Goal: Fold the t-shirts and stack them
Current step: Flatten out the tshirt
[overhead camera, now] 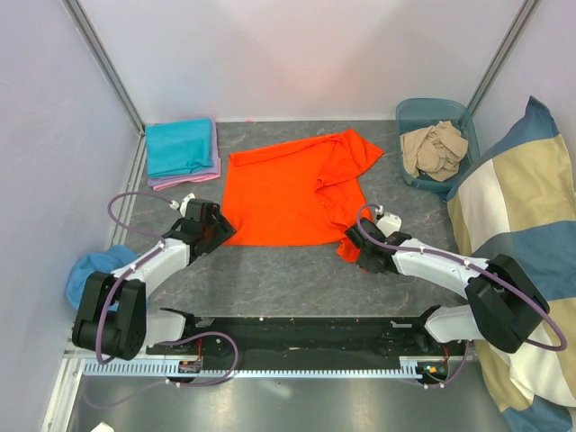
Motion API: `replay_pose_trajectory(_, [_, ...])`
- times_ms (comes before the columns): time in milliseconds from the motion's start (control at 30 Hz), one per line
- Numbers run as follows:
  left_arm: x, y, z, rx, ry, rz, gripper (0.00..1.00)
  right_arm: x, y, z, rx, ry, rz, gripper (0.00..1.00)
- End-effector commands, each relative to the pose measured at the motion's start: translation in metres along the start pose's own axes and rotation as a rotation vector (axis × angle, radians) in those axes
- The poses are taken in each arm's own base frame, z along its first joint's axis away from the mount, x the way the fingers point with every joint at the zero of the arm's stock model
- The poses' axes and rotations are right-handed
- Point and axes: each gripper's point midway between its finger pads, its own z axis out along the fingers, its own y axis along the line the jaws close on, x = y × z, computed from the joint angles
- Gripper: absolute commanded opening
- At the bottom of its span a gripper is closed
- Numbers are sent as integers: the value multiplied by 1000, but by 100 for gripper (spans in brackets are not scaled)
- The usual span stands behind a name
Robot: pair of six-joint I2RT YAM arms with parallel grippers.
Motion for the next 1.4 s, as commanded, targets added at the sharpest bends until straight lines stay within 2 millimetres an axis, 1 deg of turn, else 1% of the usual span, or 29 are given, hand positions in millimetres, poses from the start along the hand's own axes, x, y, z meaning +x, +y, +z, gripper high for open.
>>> replay_pose_trajectory(0, [-19, -7, -16, 32, -77, -16, 73, 16, -4, 6, 2, 53, -31, 0])
replay_pose_trajectory(133, [-19, 0, -16, -2, -80, 4, 72, 18, 1, 7, -17, 61, -27, 0])
replay_pose_trajectory(167, [-21, 0, -15, -12, -79, 8, 70, 18, 1, 8, -19, 63, -27, 0])
replay_pose_trajectory(267, [-15, 7, -11, -43, -54, 21, 62, 18, 1, 8, -18, 62, -29, 0])
replay_pose_trajectory(433, [-5, 17, 0, -95, -17, 32, 60, 18, 2, 8, -22, 60, -30, 0])
replay_pose_trajectory(633, [-1, 26, 9, -142, -2, 40, 59, 17, 2, 7, -24, 60, -32, 0])
replay_pose_trajectory(767, [3, 27, 14, -151, 22, 41, 36, 18, 1, 7, -22, 60, -33, 0])
replay_pose_trajectory(833, [5, 27, 14, -153, 25, 43, 31, 18, 0, 7, -23, 56, -32, 0])
replay_pose_trajectory(933, [4, 27, 14, -151, 21, 46, 17, 18, -1, 7, -21, 55, -29, 0])
replay_pose_trajectory(967, [4, 29, 14, -157, 22, 45, 6, 19, -1, 7, -20, 57, -31, 0])
replay_pose_trajectory(1000, [4, 29, 15, -158, 23, 46, 2, 18, -1, 8, -21, 55, -31, 0])
replay_pose_trajectory(1100, [4, 28, 15, -156, 25, 45, 2, 17, 0, 7, -23, 54, -33, 0])
replay_pose_trajectory(1200, [2, 23, 13, -138, 23, 44, 2, 8, 4, 3, -43, 19, -35, 0])
replay_pose_trajectory(1300, [-8, 7, 1, -74, 0, 35, 2, -21, 17, -15, -115, -86, -40, 0])
replay_pose_trajectory(1333, [-18, -6, -8, -28, -24, 29, 2, -34, 23, -27, -154, -126, -36, 0])
replay_pose_trajectory(1367, [-23, -13, -14, -2, -34, 35, 2, -49, 31, -39, -179, -169, -57, 0])
